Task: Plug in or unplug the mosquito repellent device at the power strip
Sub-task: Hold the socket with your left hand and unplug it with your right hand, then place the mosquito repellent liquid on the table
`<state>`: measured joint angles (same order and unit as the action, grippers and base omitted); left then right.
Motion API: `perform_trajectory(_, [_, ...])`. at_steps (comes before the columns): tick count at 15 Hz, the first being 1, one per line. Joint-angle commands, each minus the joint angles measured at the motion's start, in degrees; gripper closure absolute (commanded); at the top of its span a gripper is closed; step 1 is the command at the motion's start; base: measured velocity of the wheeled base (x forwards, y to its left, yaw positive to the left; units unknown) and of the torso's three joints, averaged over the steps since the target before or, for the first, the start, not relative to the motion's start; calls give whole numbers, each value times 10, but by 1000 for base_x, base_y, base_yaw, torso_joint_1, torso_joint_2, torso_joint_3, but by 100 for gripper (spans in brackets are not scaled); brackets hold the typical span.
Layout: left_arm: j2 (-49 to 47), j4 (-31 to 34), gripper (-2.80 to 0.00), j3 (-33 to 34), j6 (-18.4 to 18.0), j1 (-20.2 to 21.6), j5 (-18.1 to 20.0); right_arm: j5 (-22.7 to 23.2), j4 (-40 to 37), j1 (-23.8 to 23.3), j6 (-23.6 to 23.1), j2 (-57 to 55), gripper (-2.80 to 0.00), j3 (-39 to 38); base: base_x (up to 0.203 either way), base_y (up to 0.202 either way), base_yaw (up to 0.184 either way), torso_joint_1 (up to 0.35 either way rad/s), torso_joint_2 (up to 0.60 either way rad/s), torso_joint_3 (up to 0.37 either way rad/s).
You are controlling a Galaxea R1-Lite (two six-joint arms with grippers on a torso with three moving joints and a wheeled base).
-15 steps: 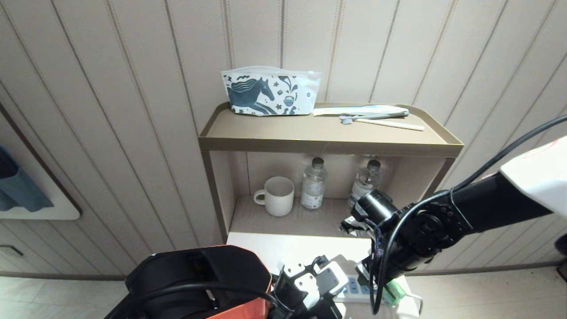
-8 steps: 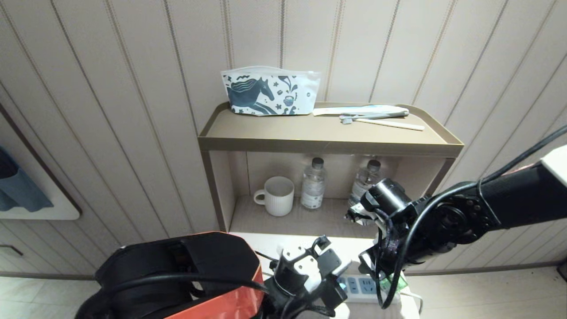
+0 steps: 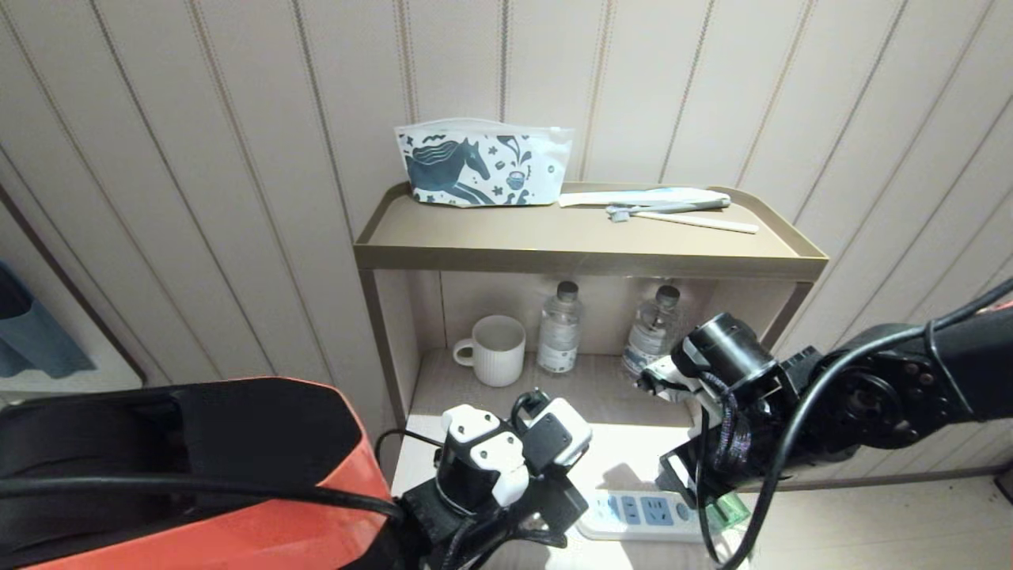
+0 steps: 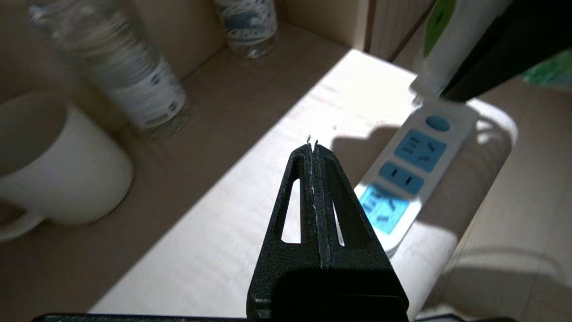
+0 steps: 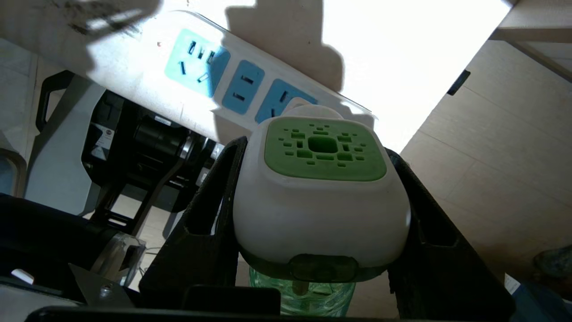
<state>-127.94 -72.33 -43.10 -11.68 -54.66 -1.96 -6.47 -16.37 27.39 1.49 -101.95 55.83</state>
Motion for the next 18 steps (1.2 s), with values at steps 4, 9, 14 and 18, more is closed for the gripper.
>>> perform_trajectory(4, [222, -23, 0, 215, 8, 137, -6, 0, -1, -11, -1, 68, 0, -27, 0, 0, 0, 0, 0, 0])
perform_trajectory(9, [407, -7, 0, 343, 11, 412, 1, 1, -1, -23, 0, 125, 0, -63, 0, 0, 0, 0, 0, 0])
perform_trajectory(14, [641, 196, 0, 323, 37, 540, 3, 0, -1, -41, 1, 188, 0, -93, 0, 0, 0, 0, 0, 0])
perform_trajectory(18, [898, 635, 0, 217, 80, 561, 25, -1, -4, -66, -2, 232, 0, -114, 0, 0, 0, 0, 0, 0])
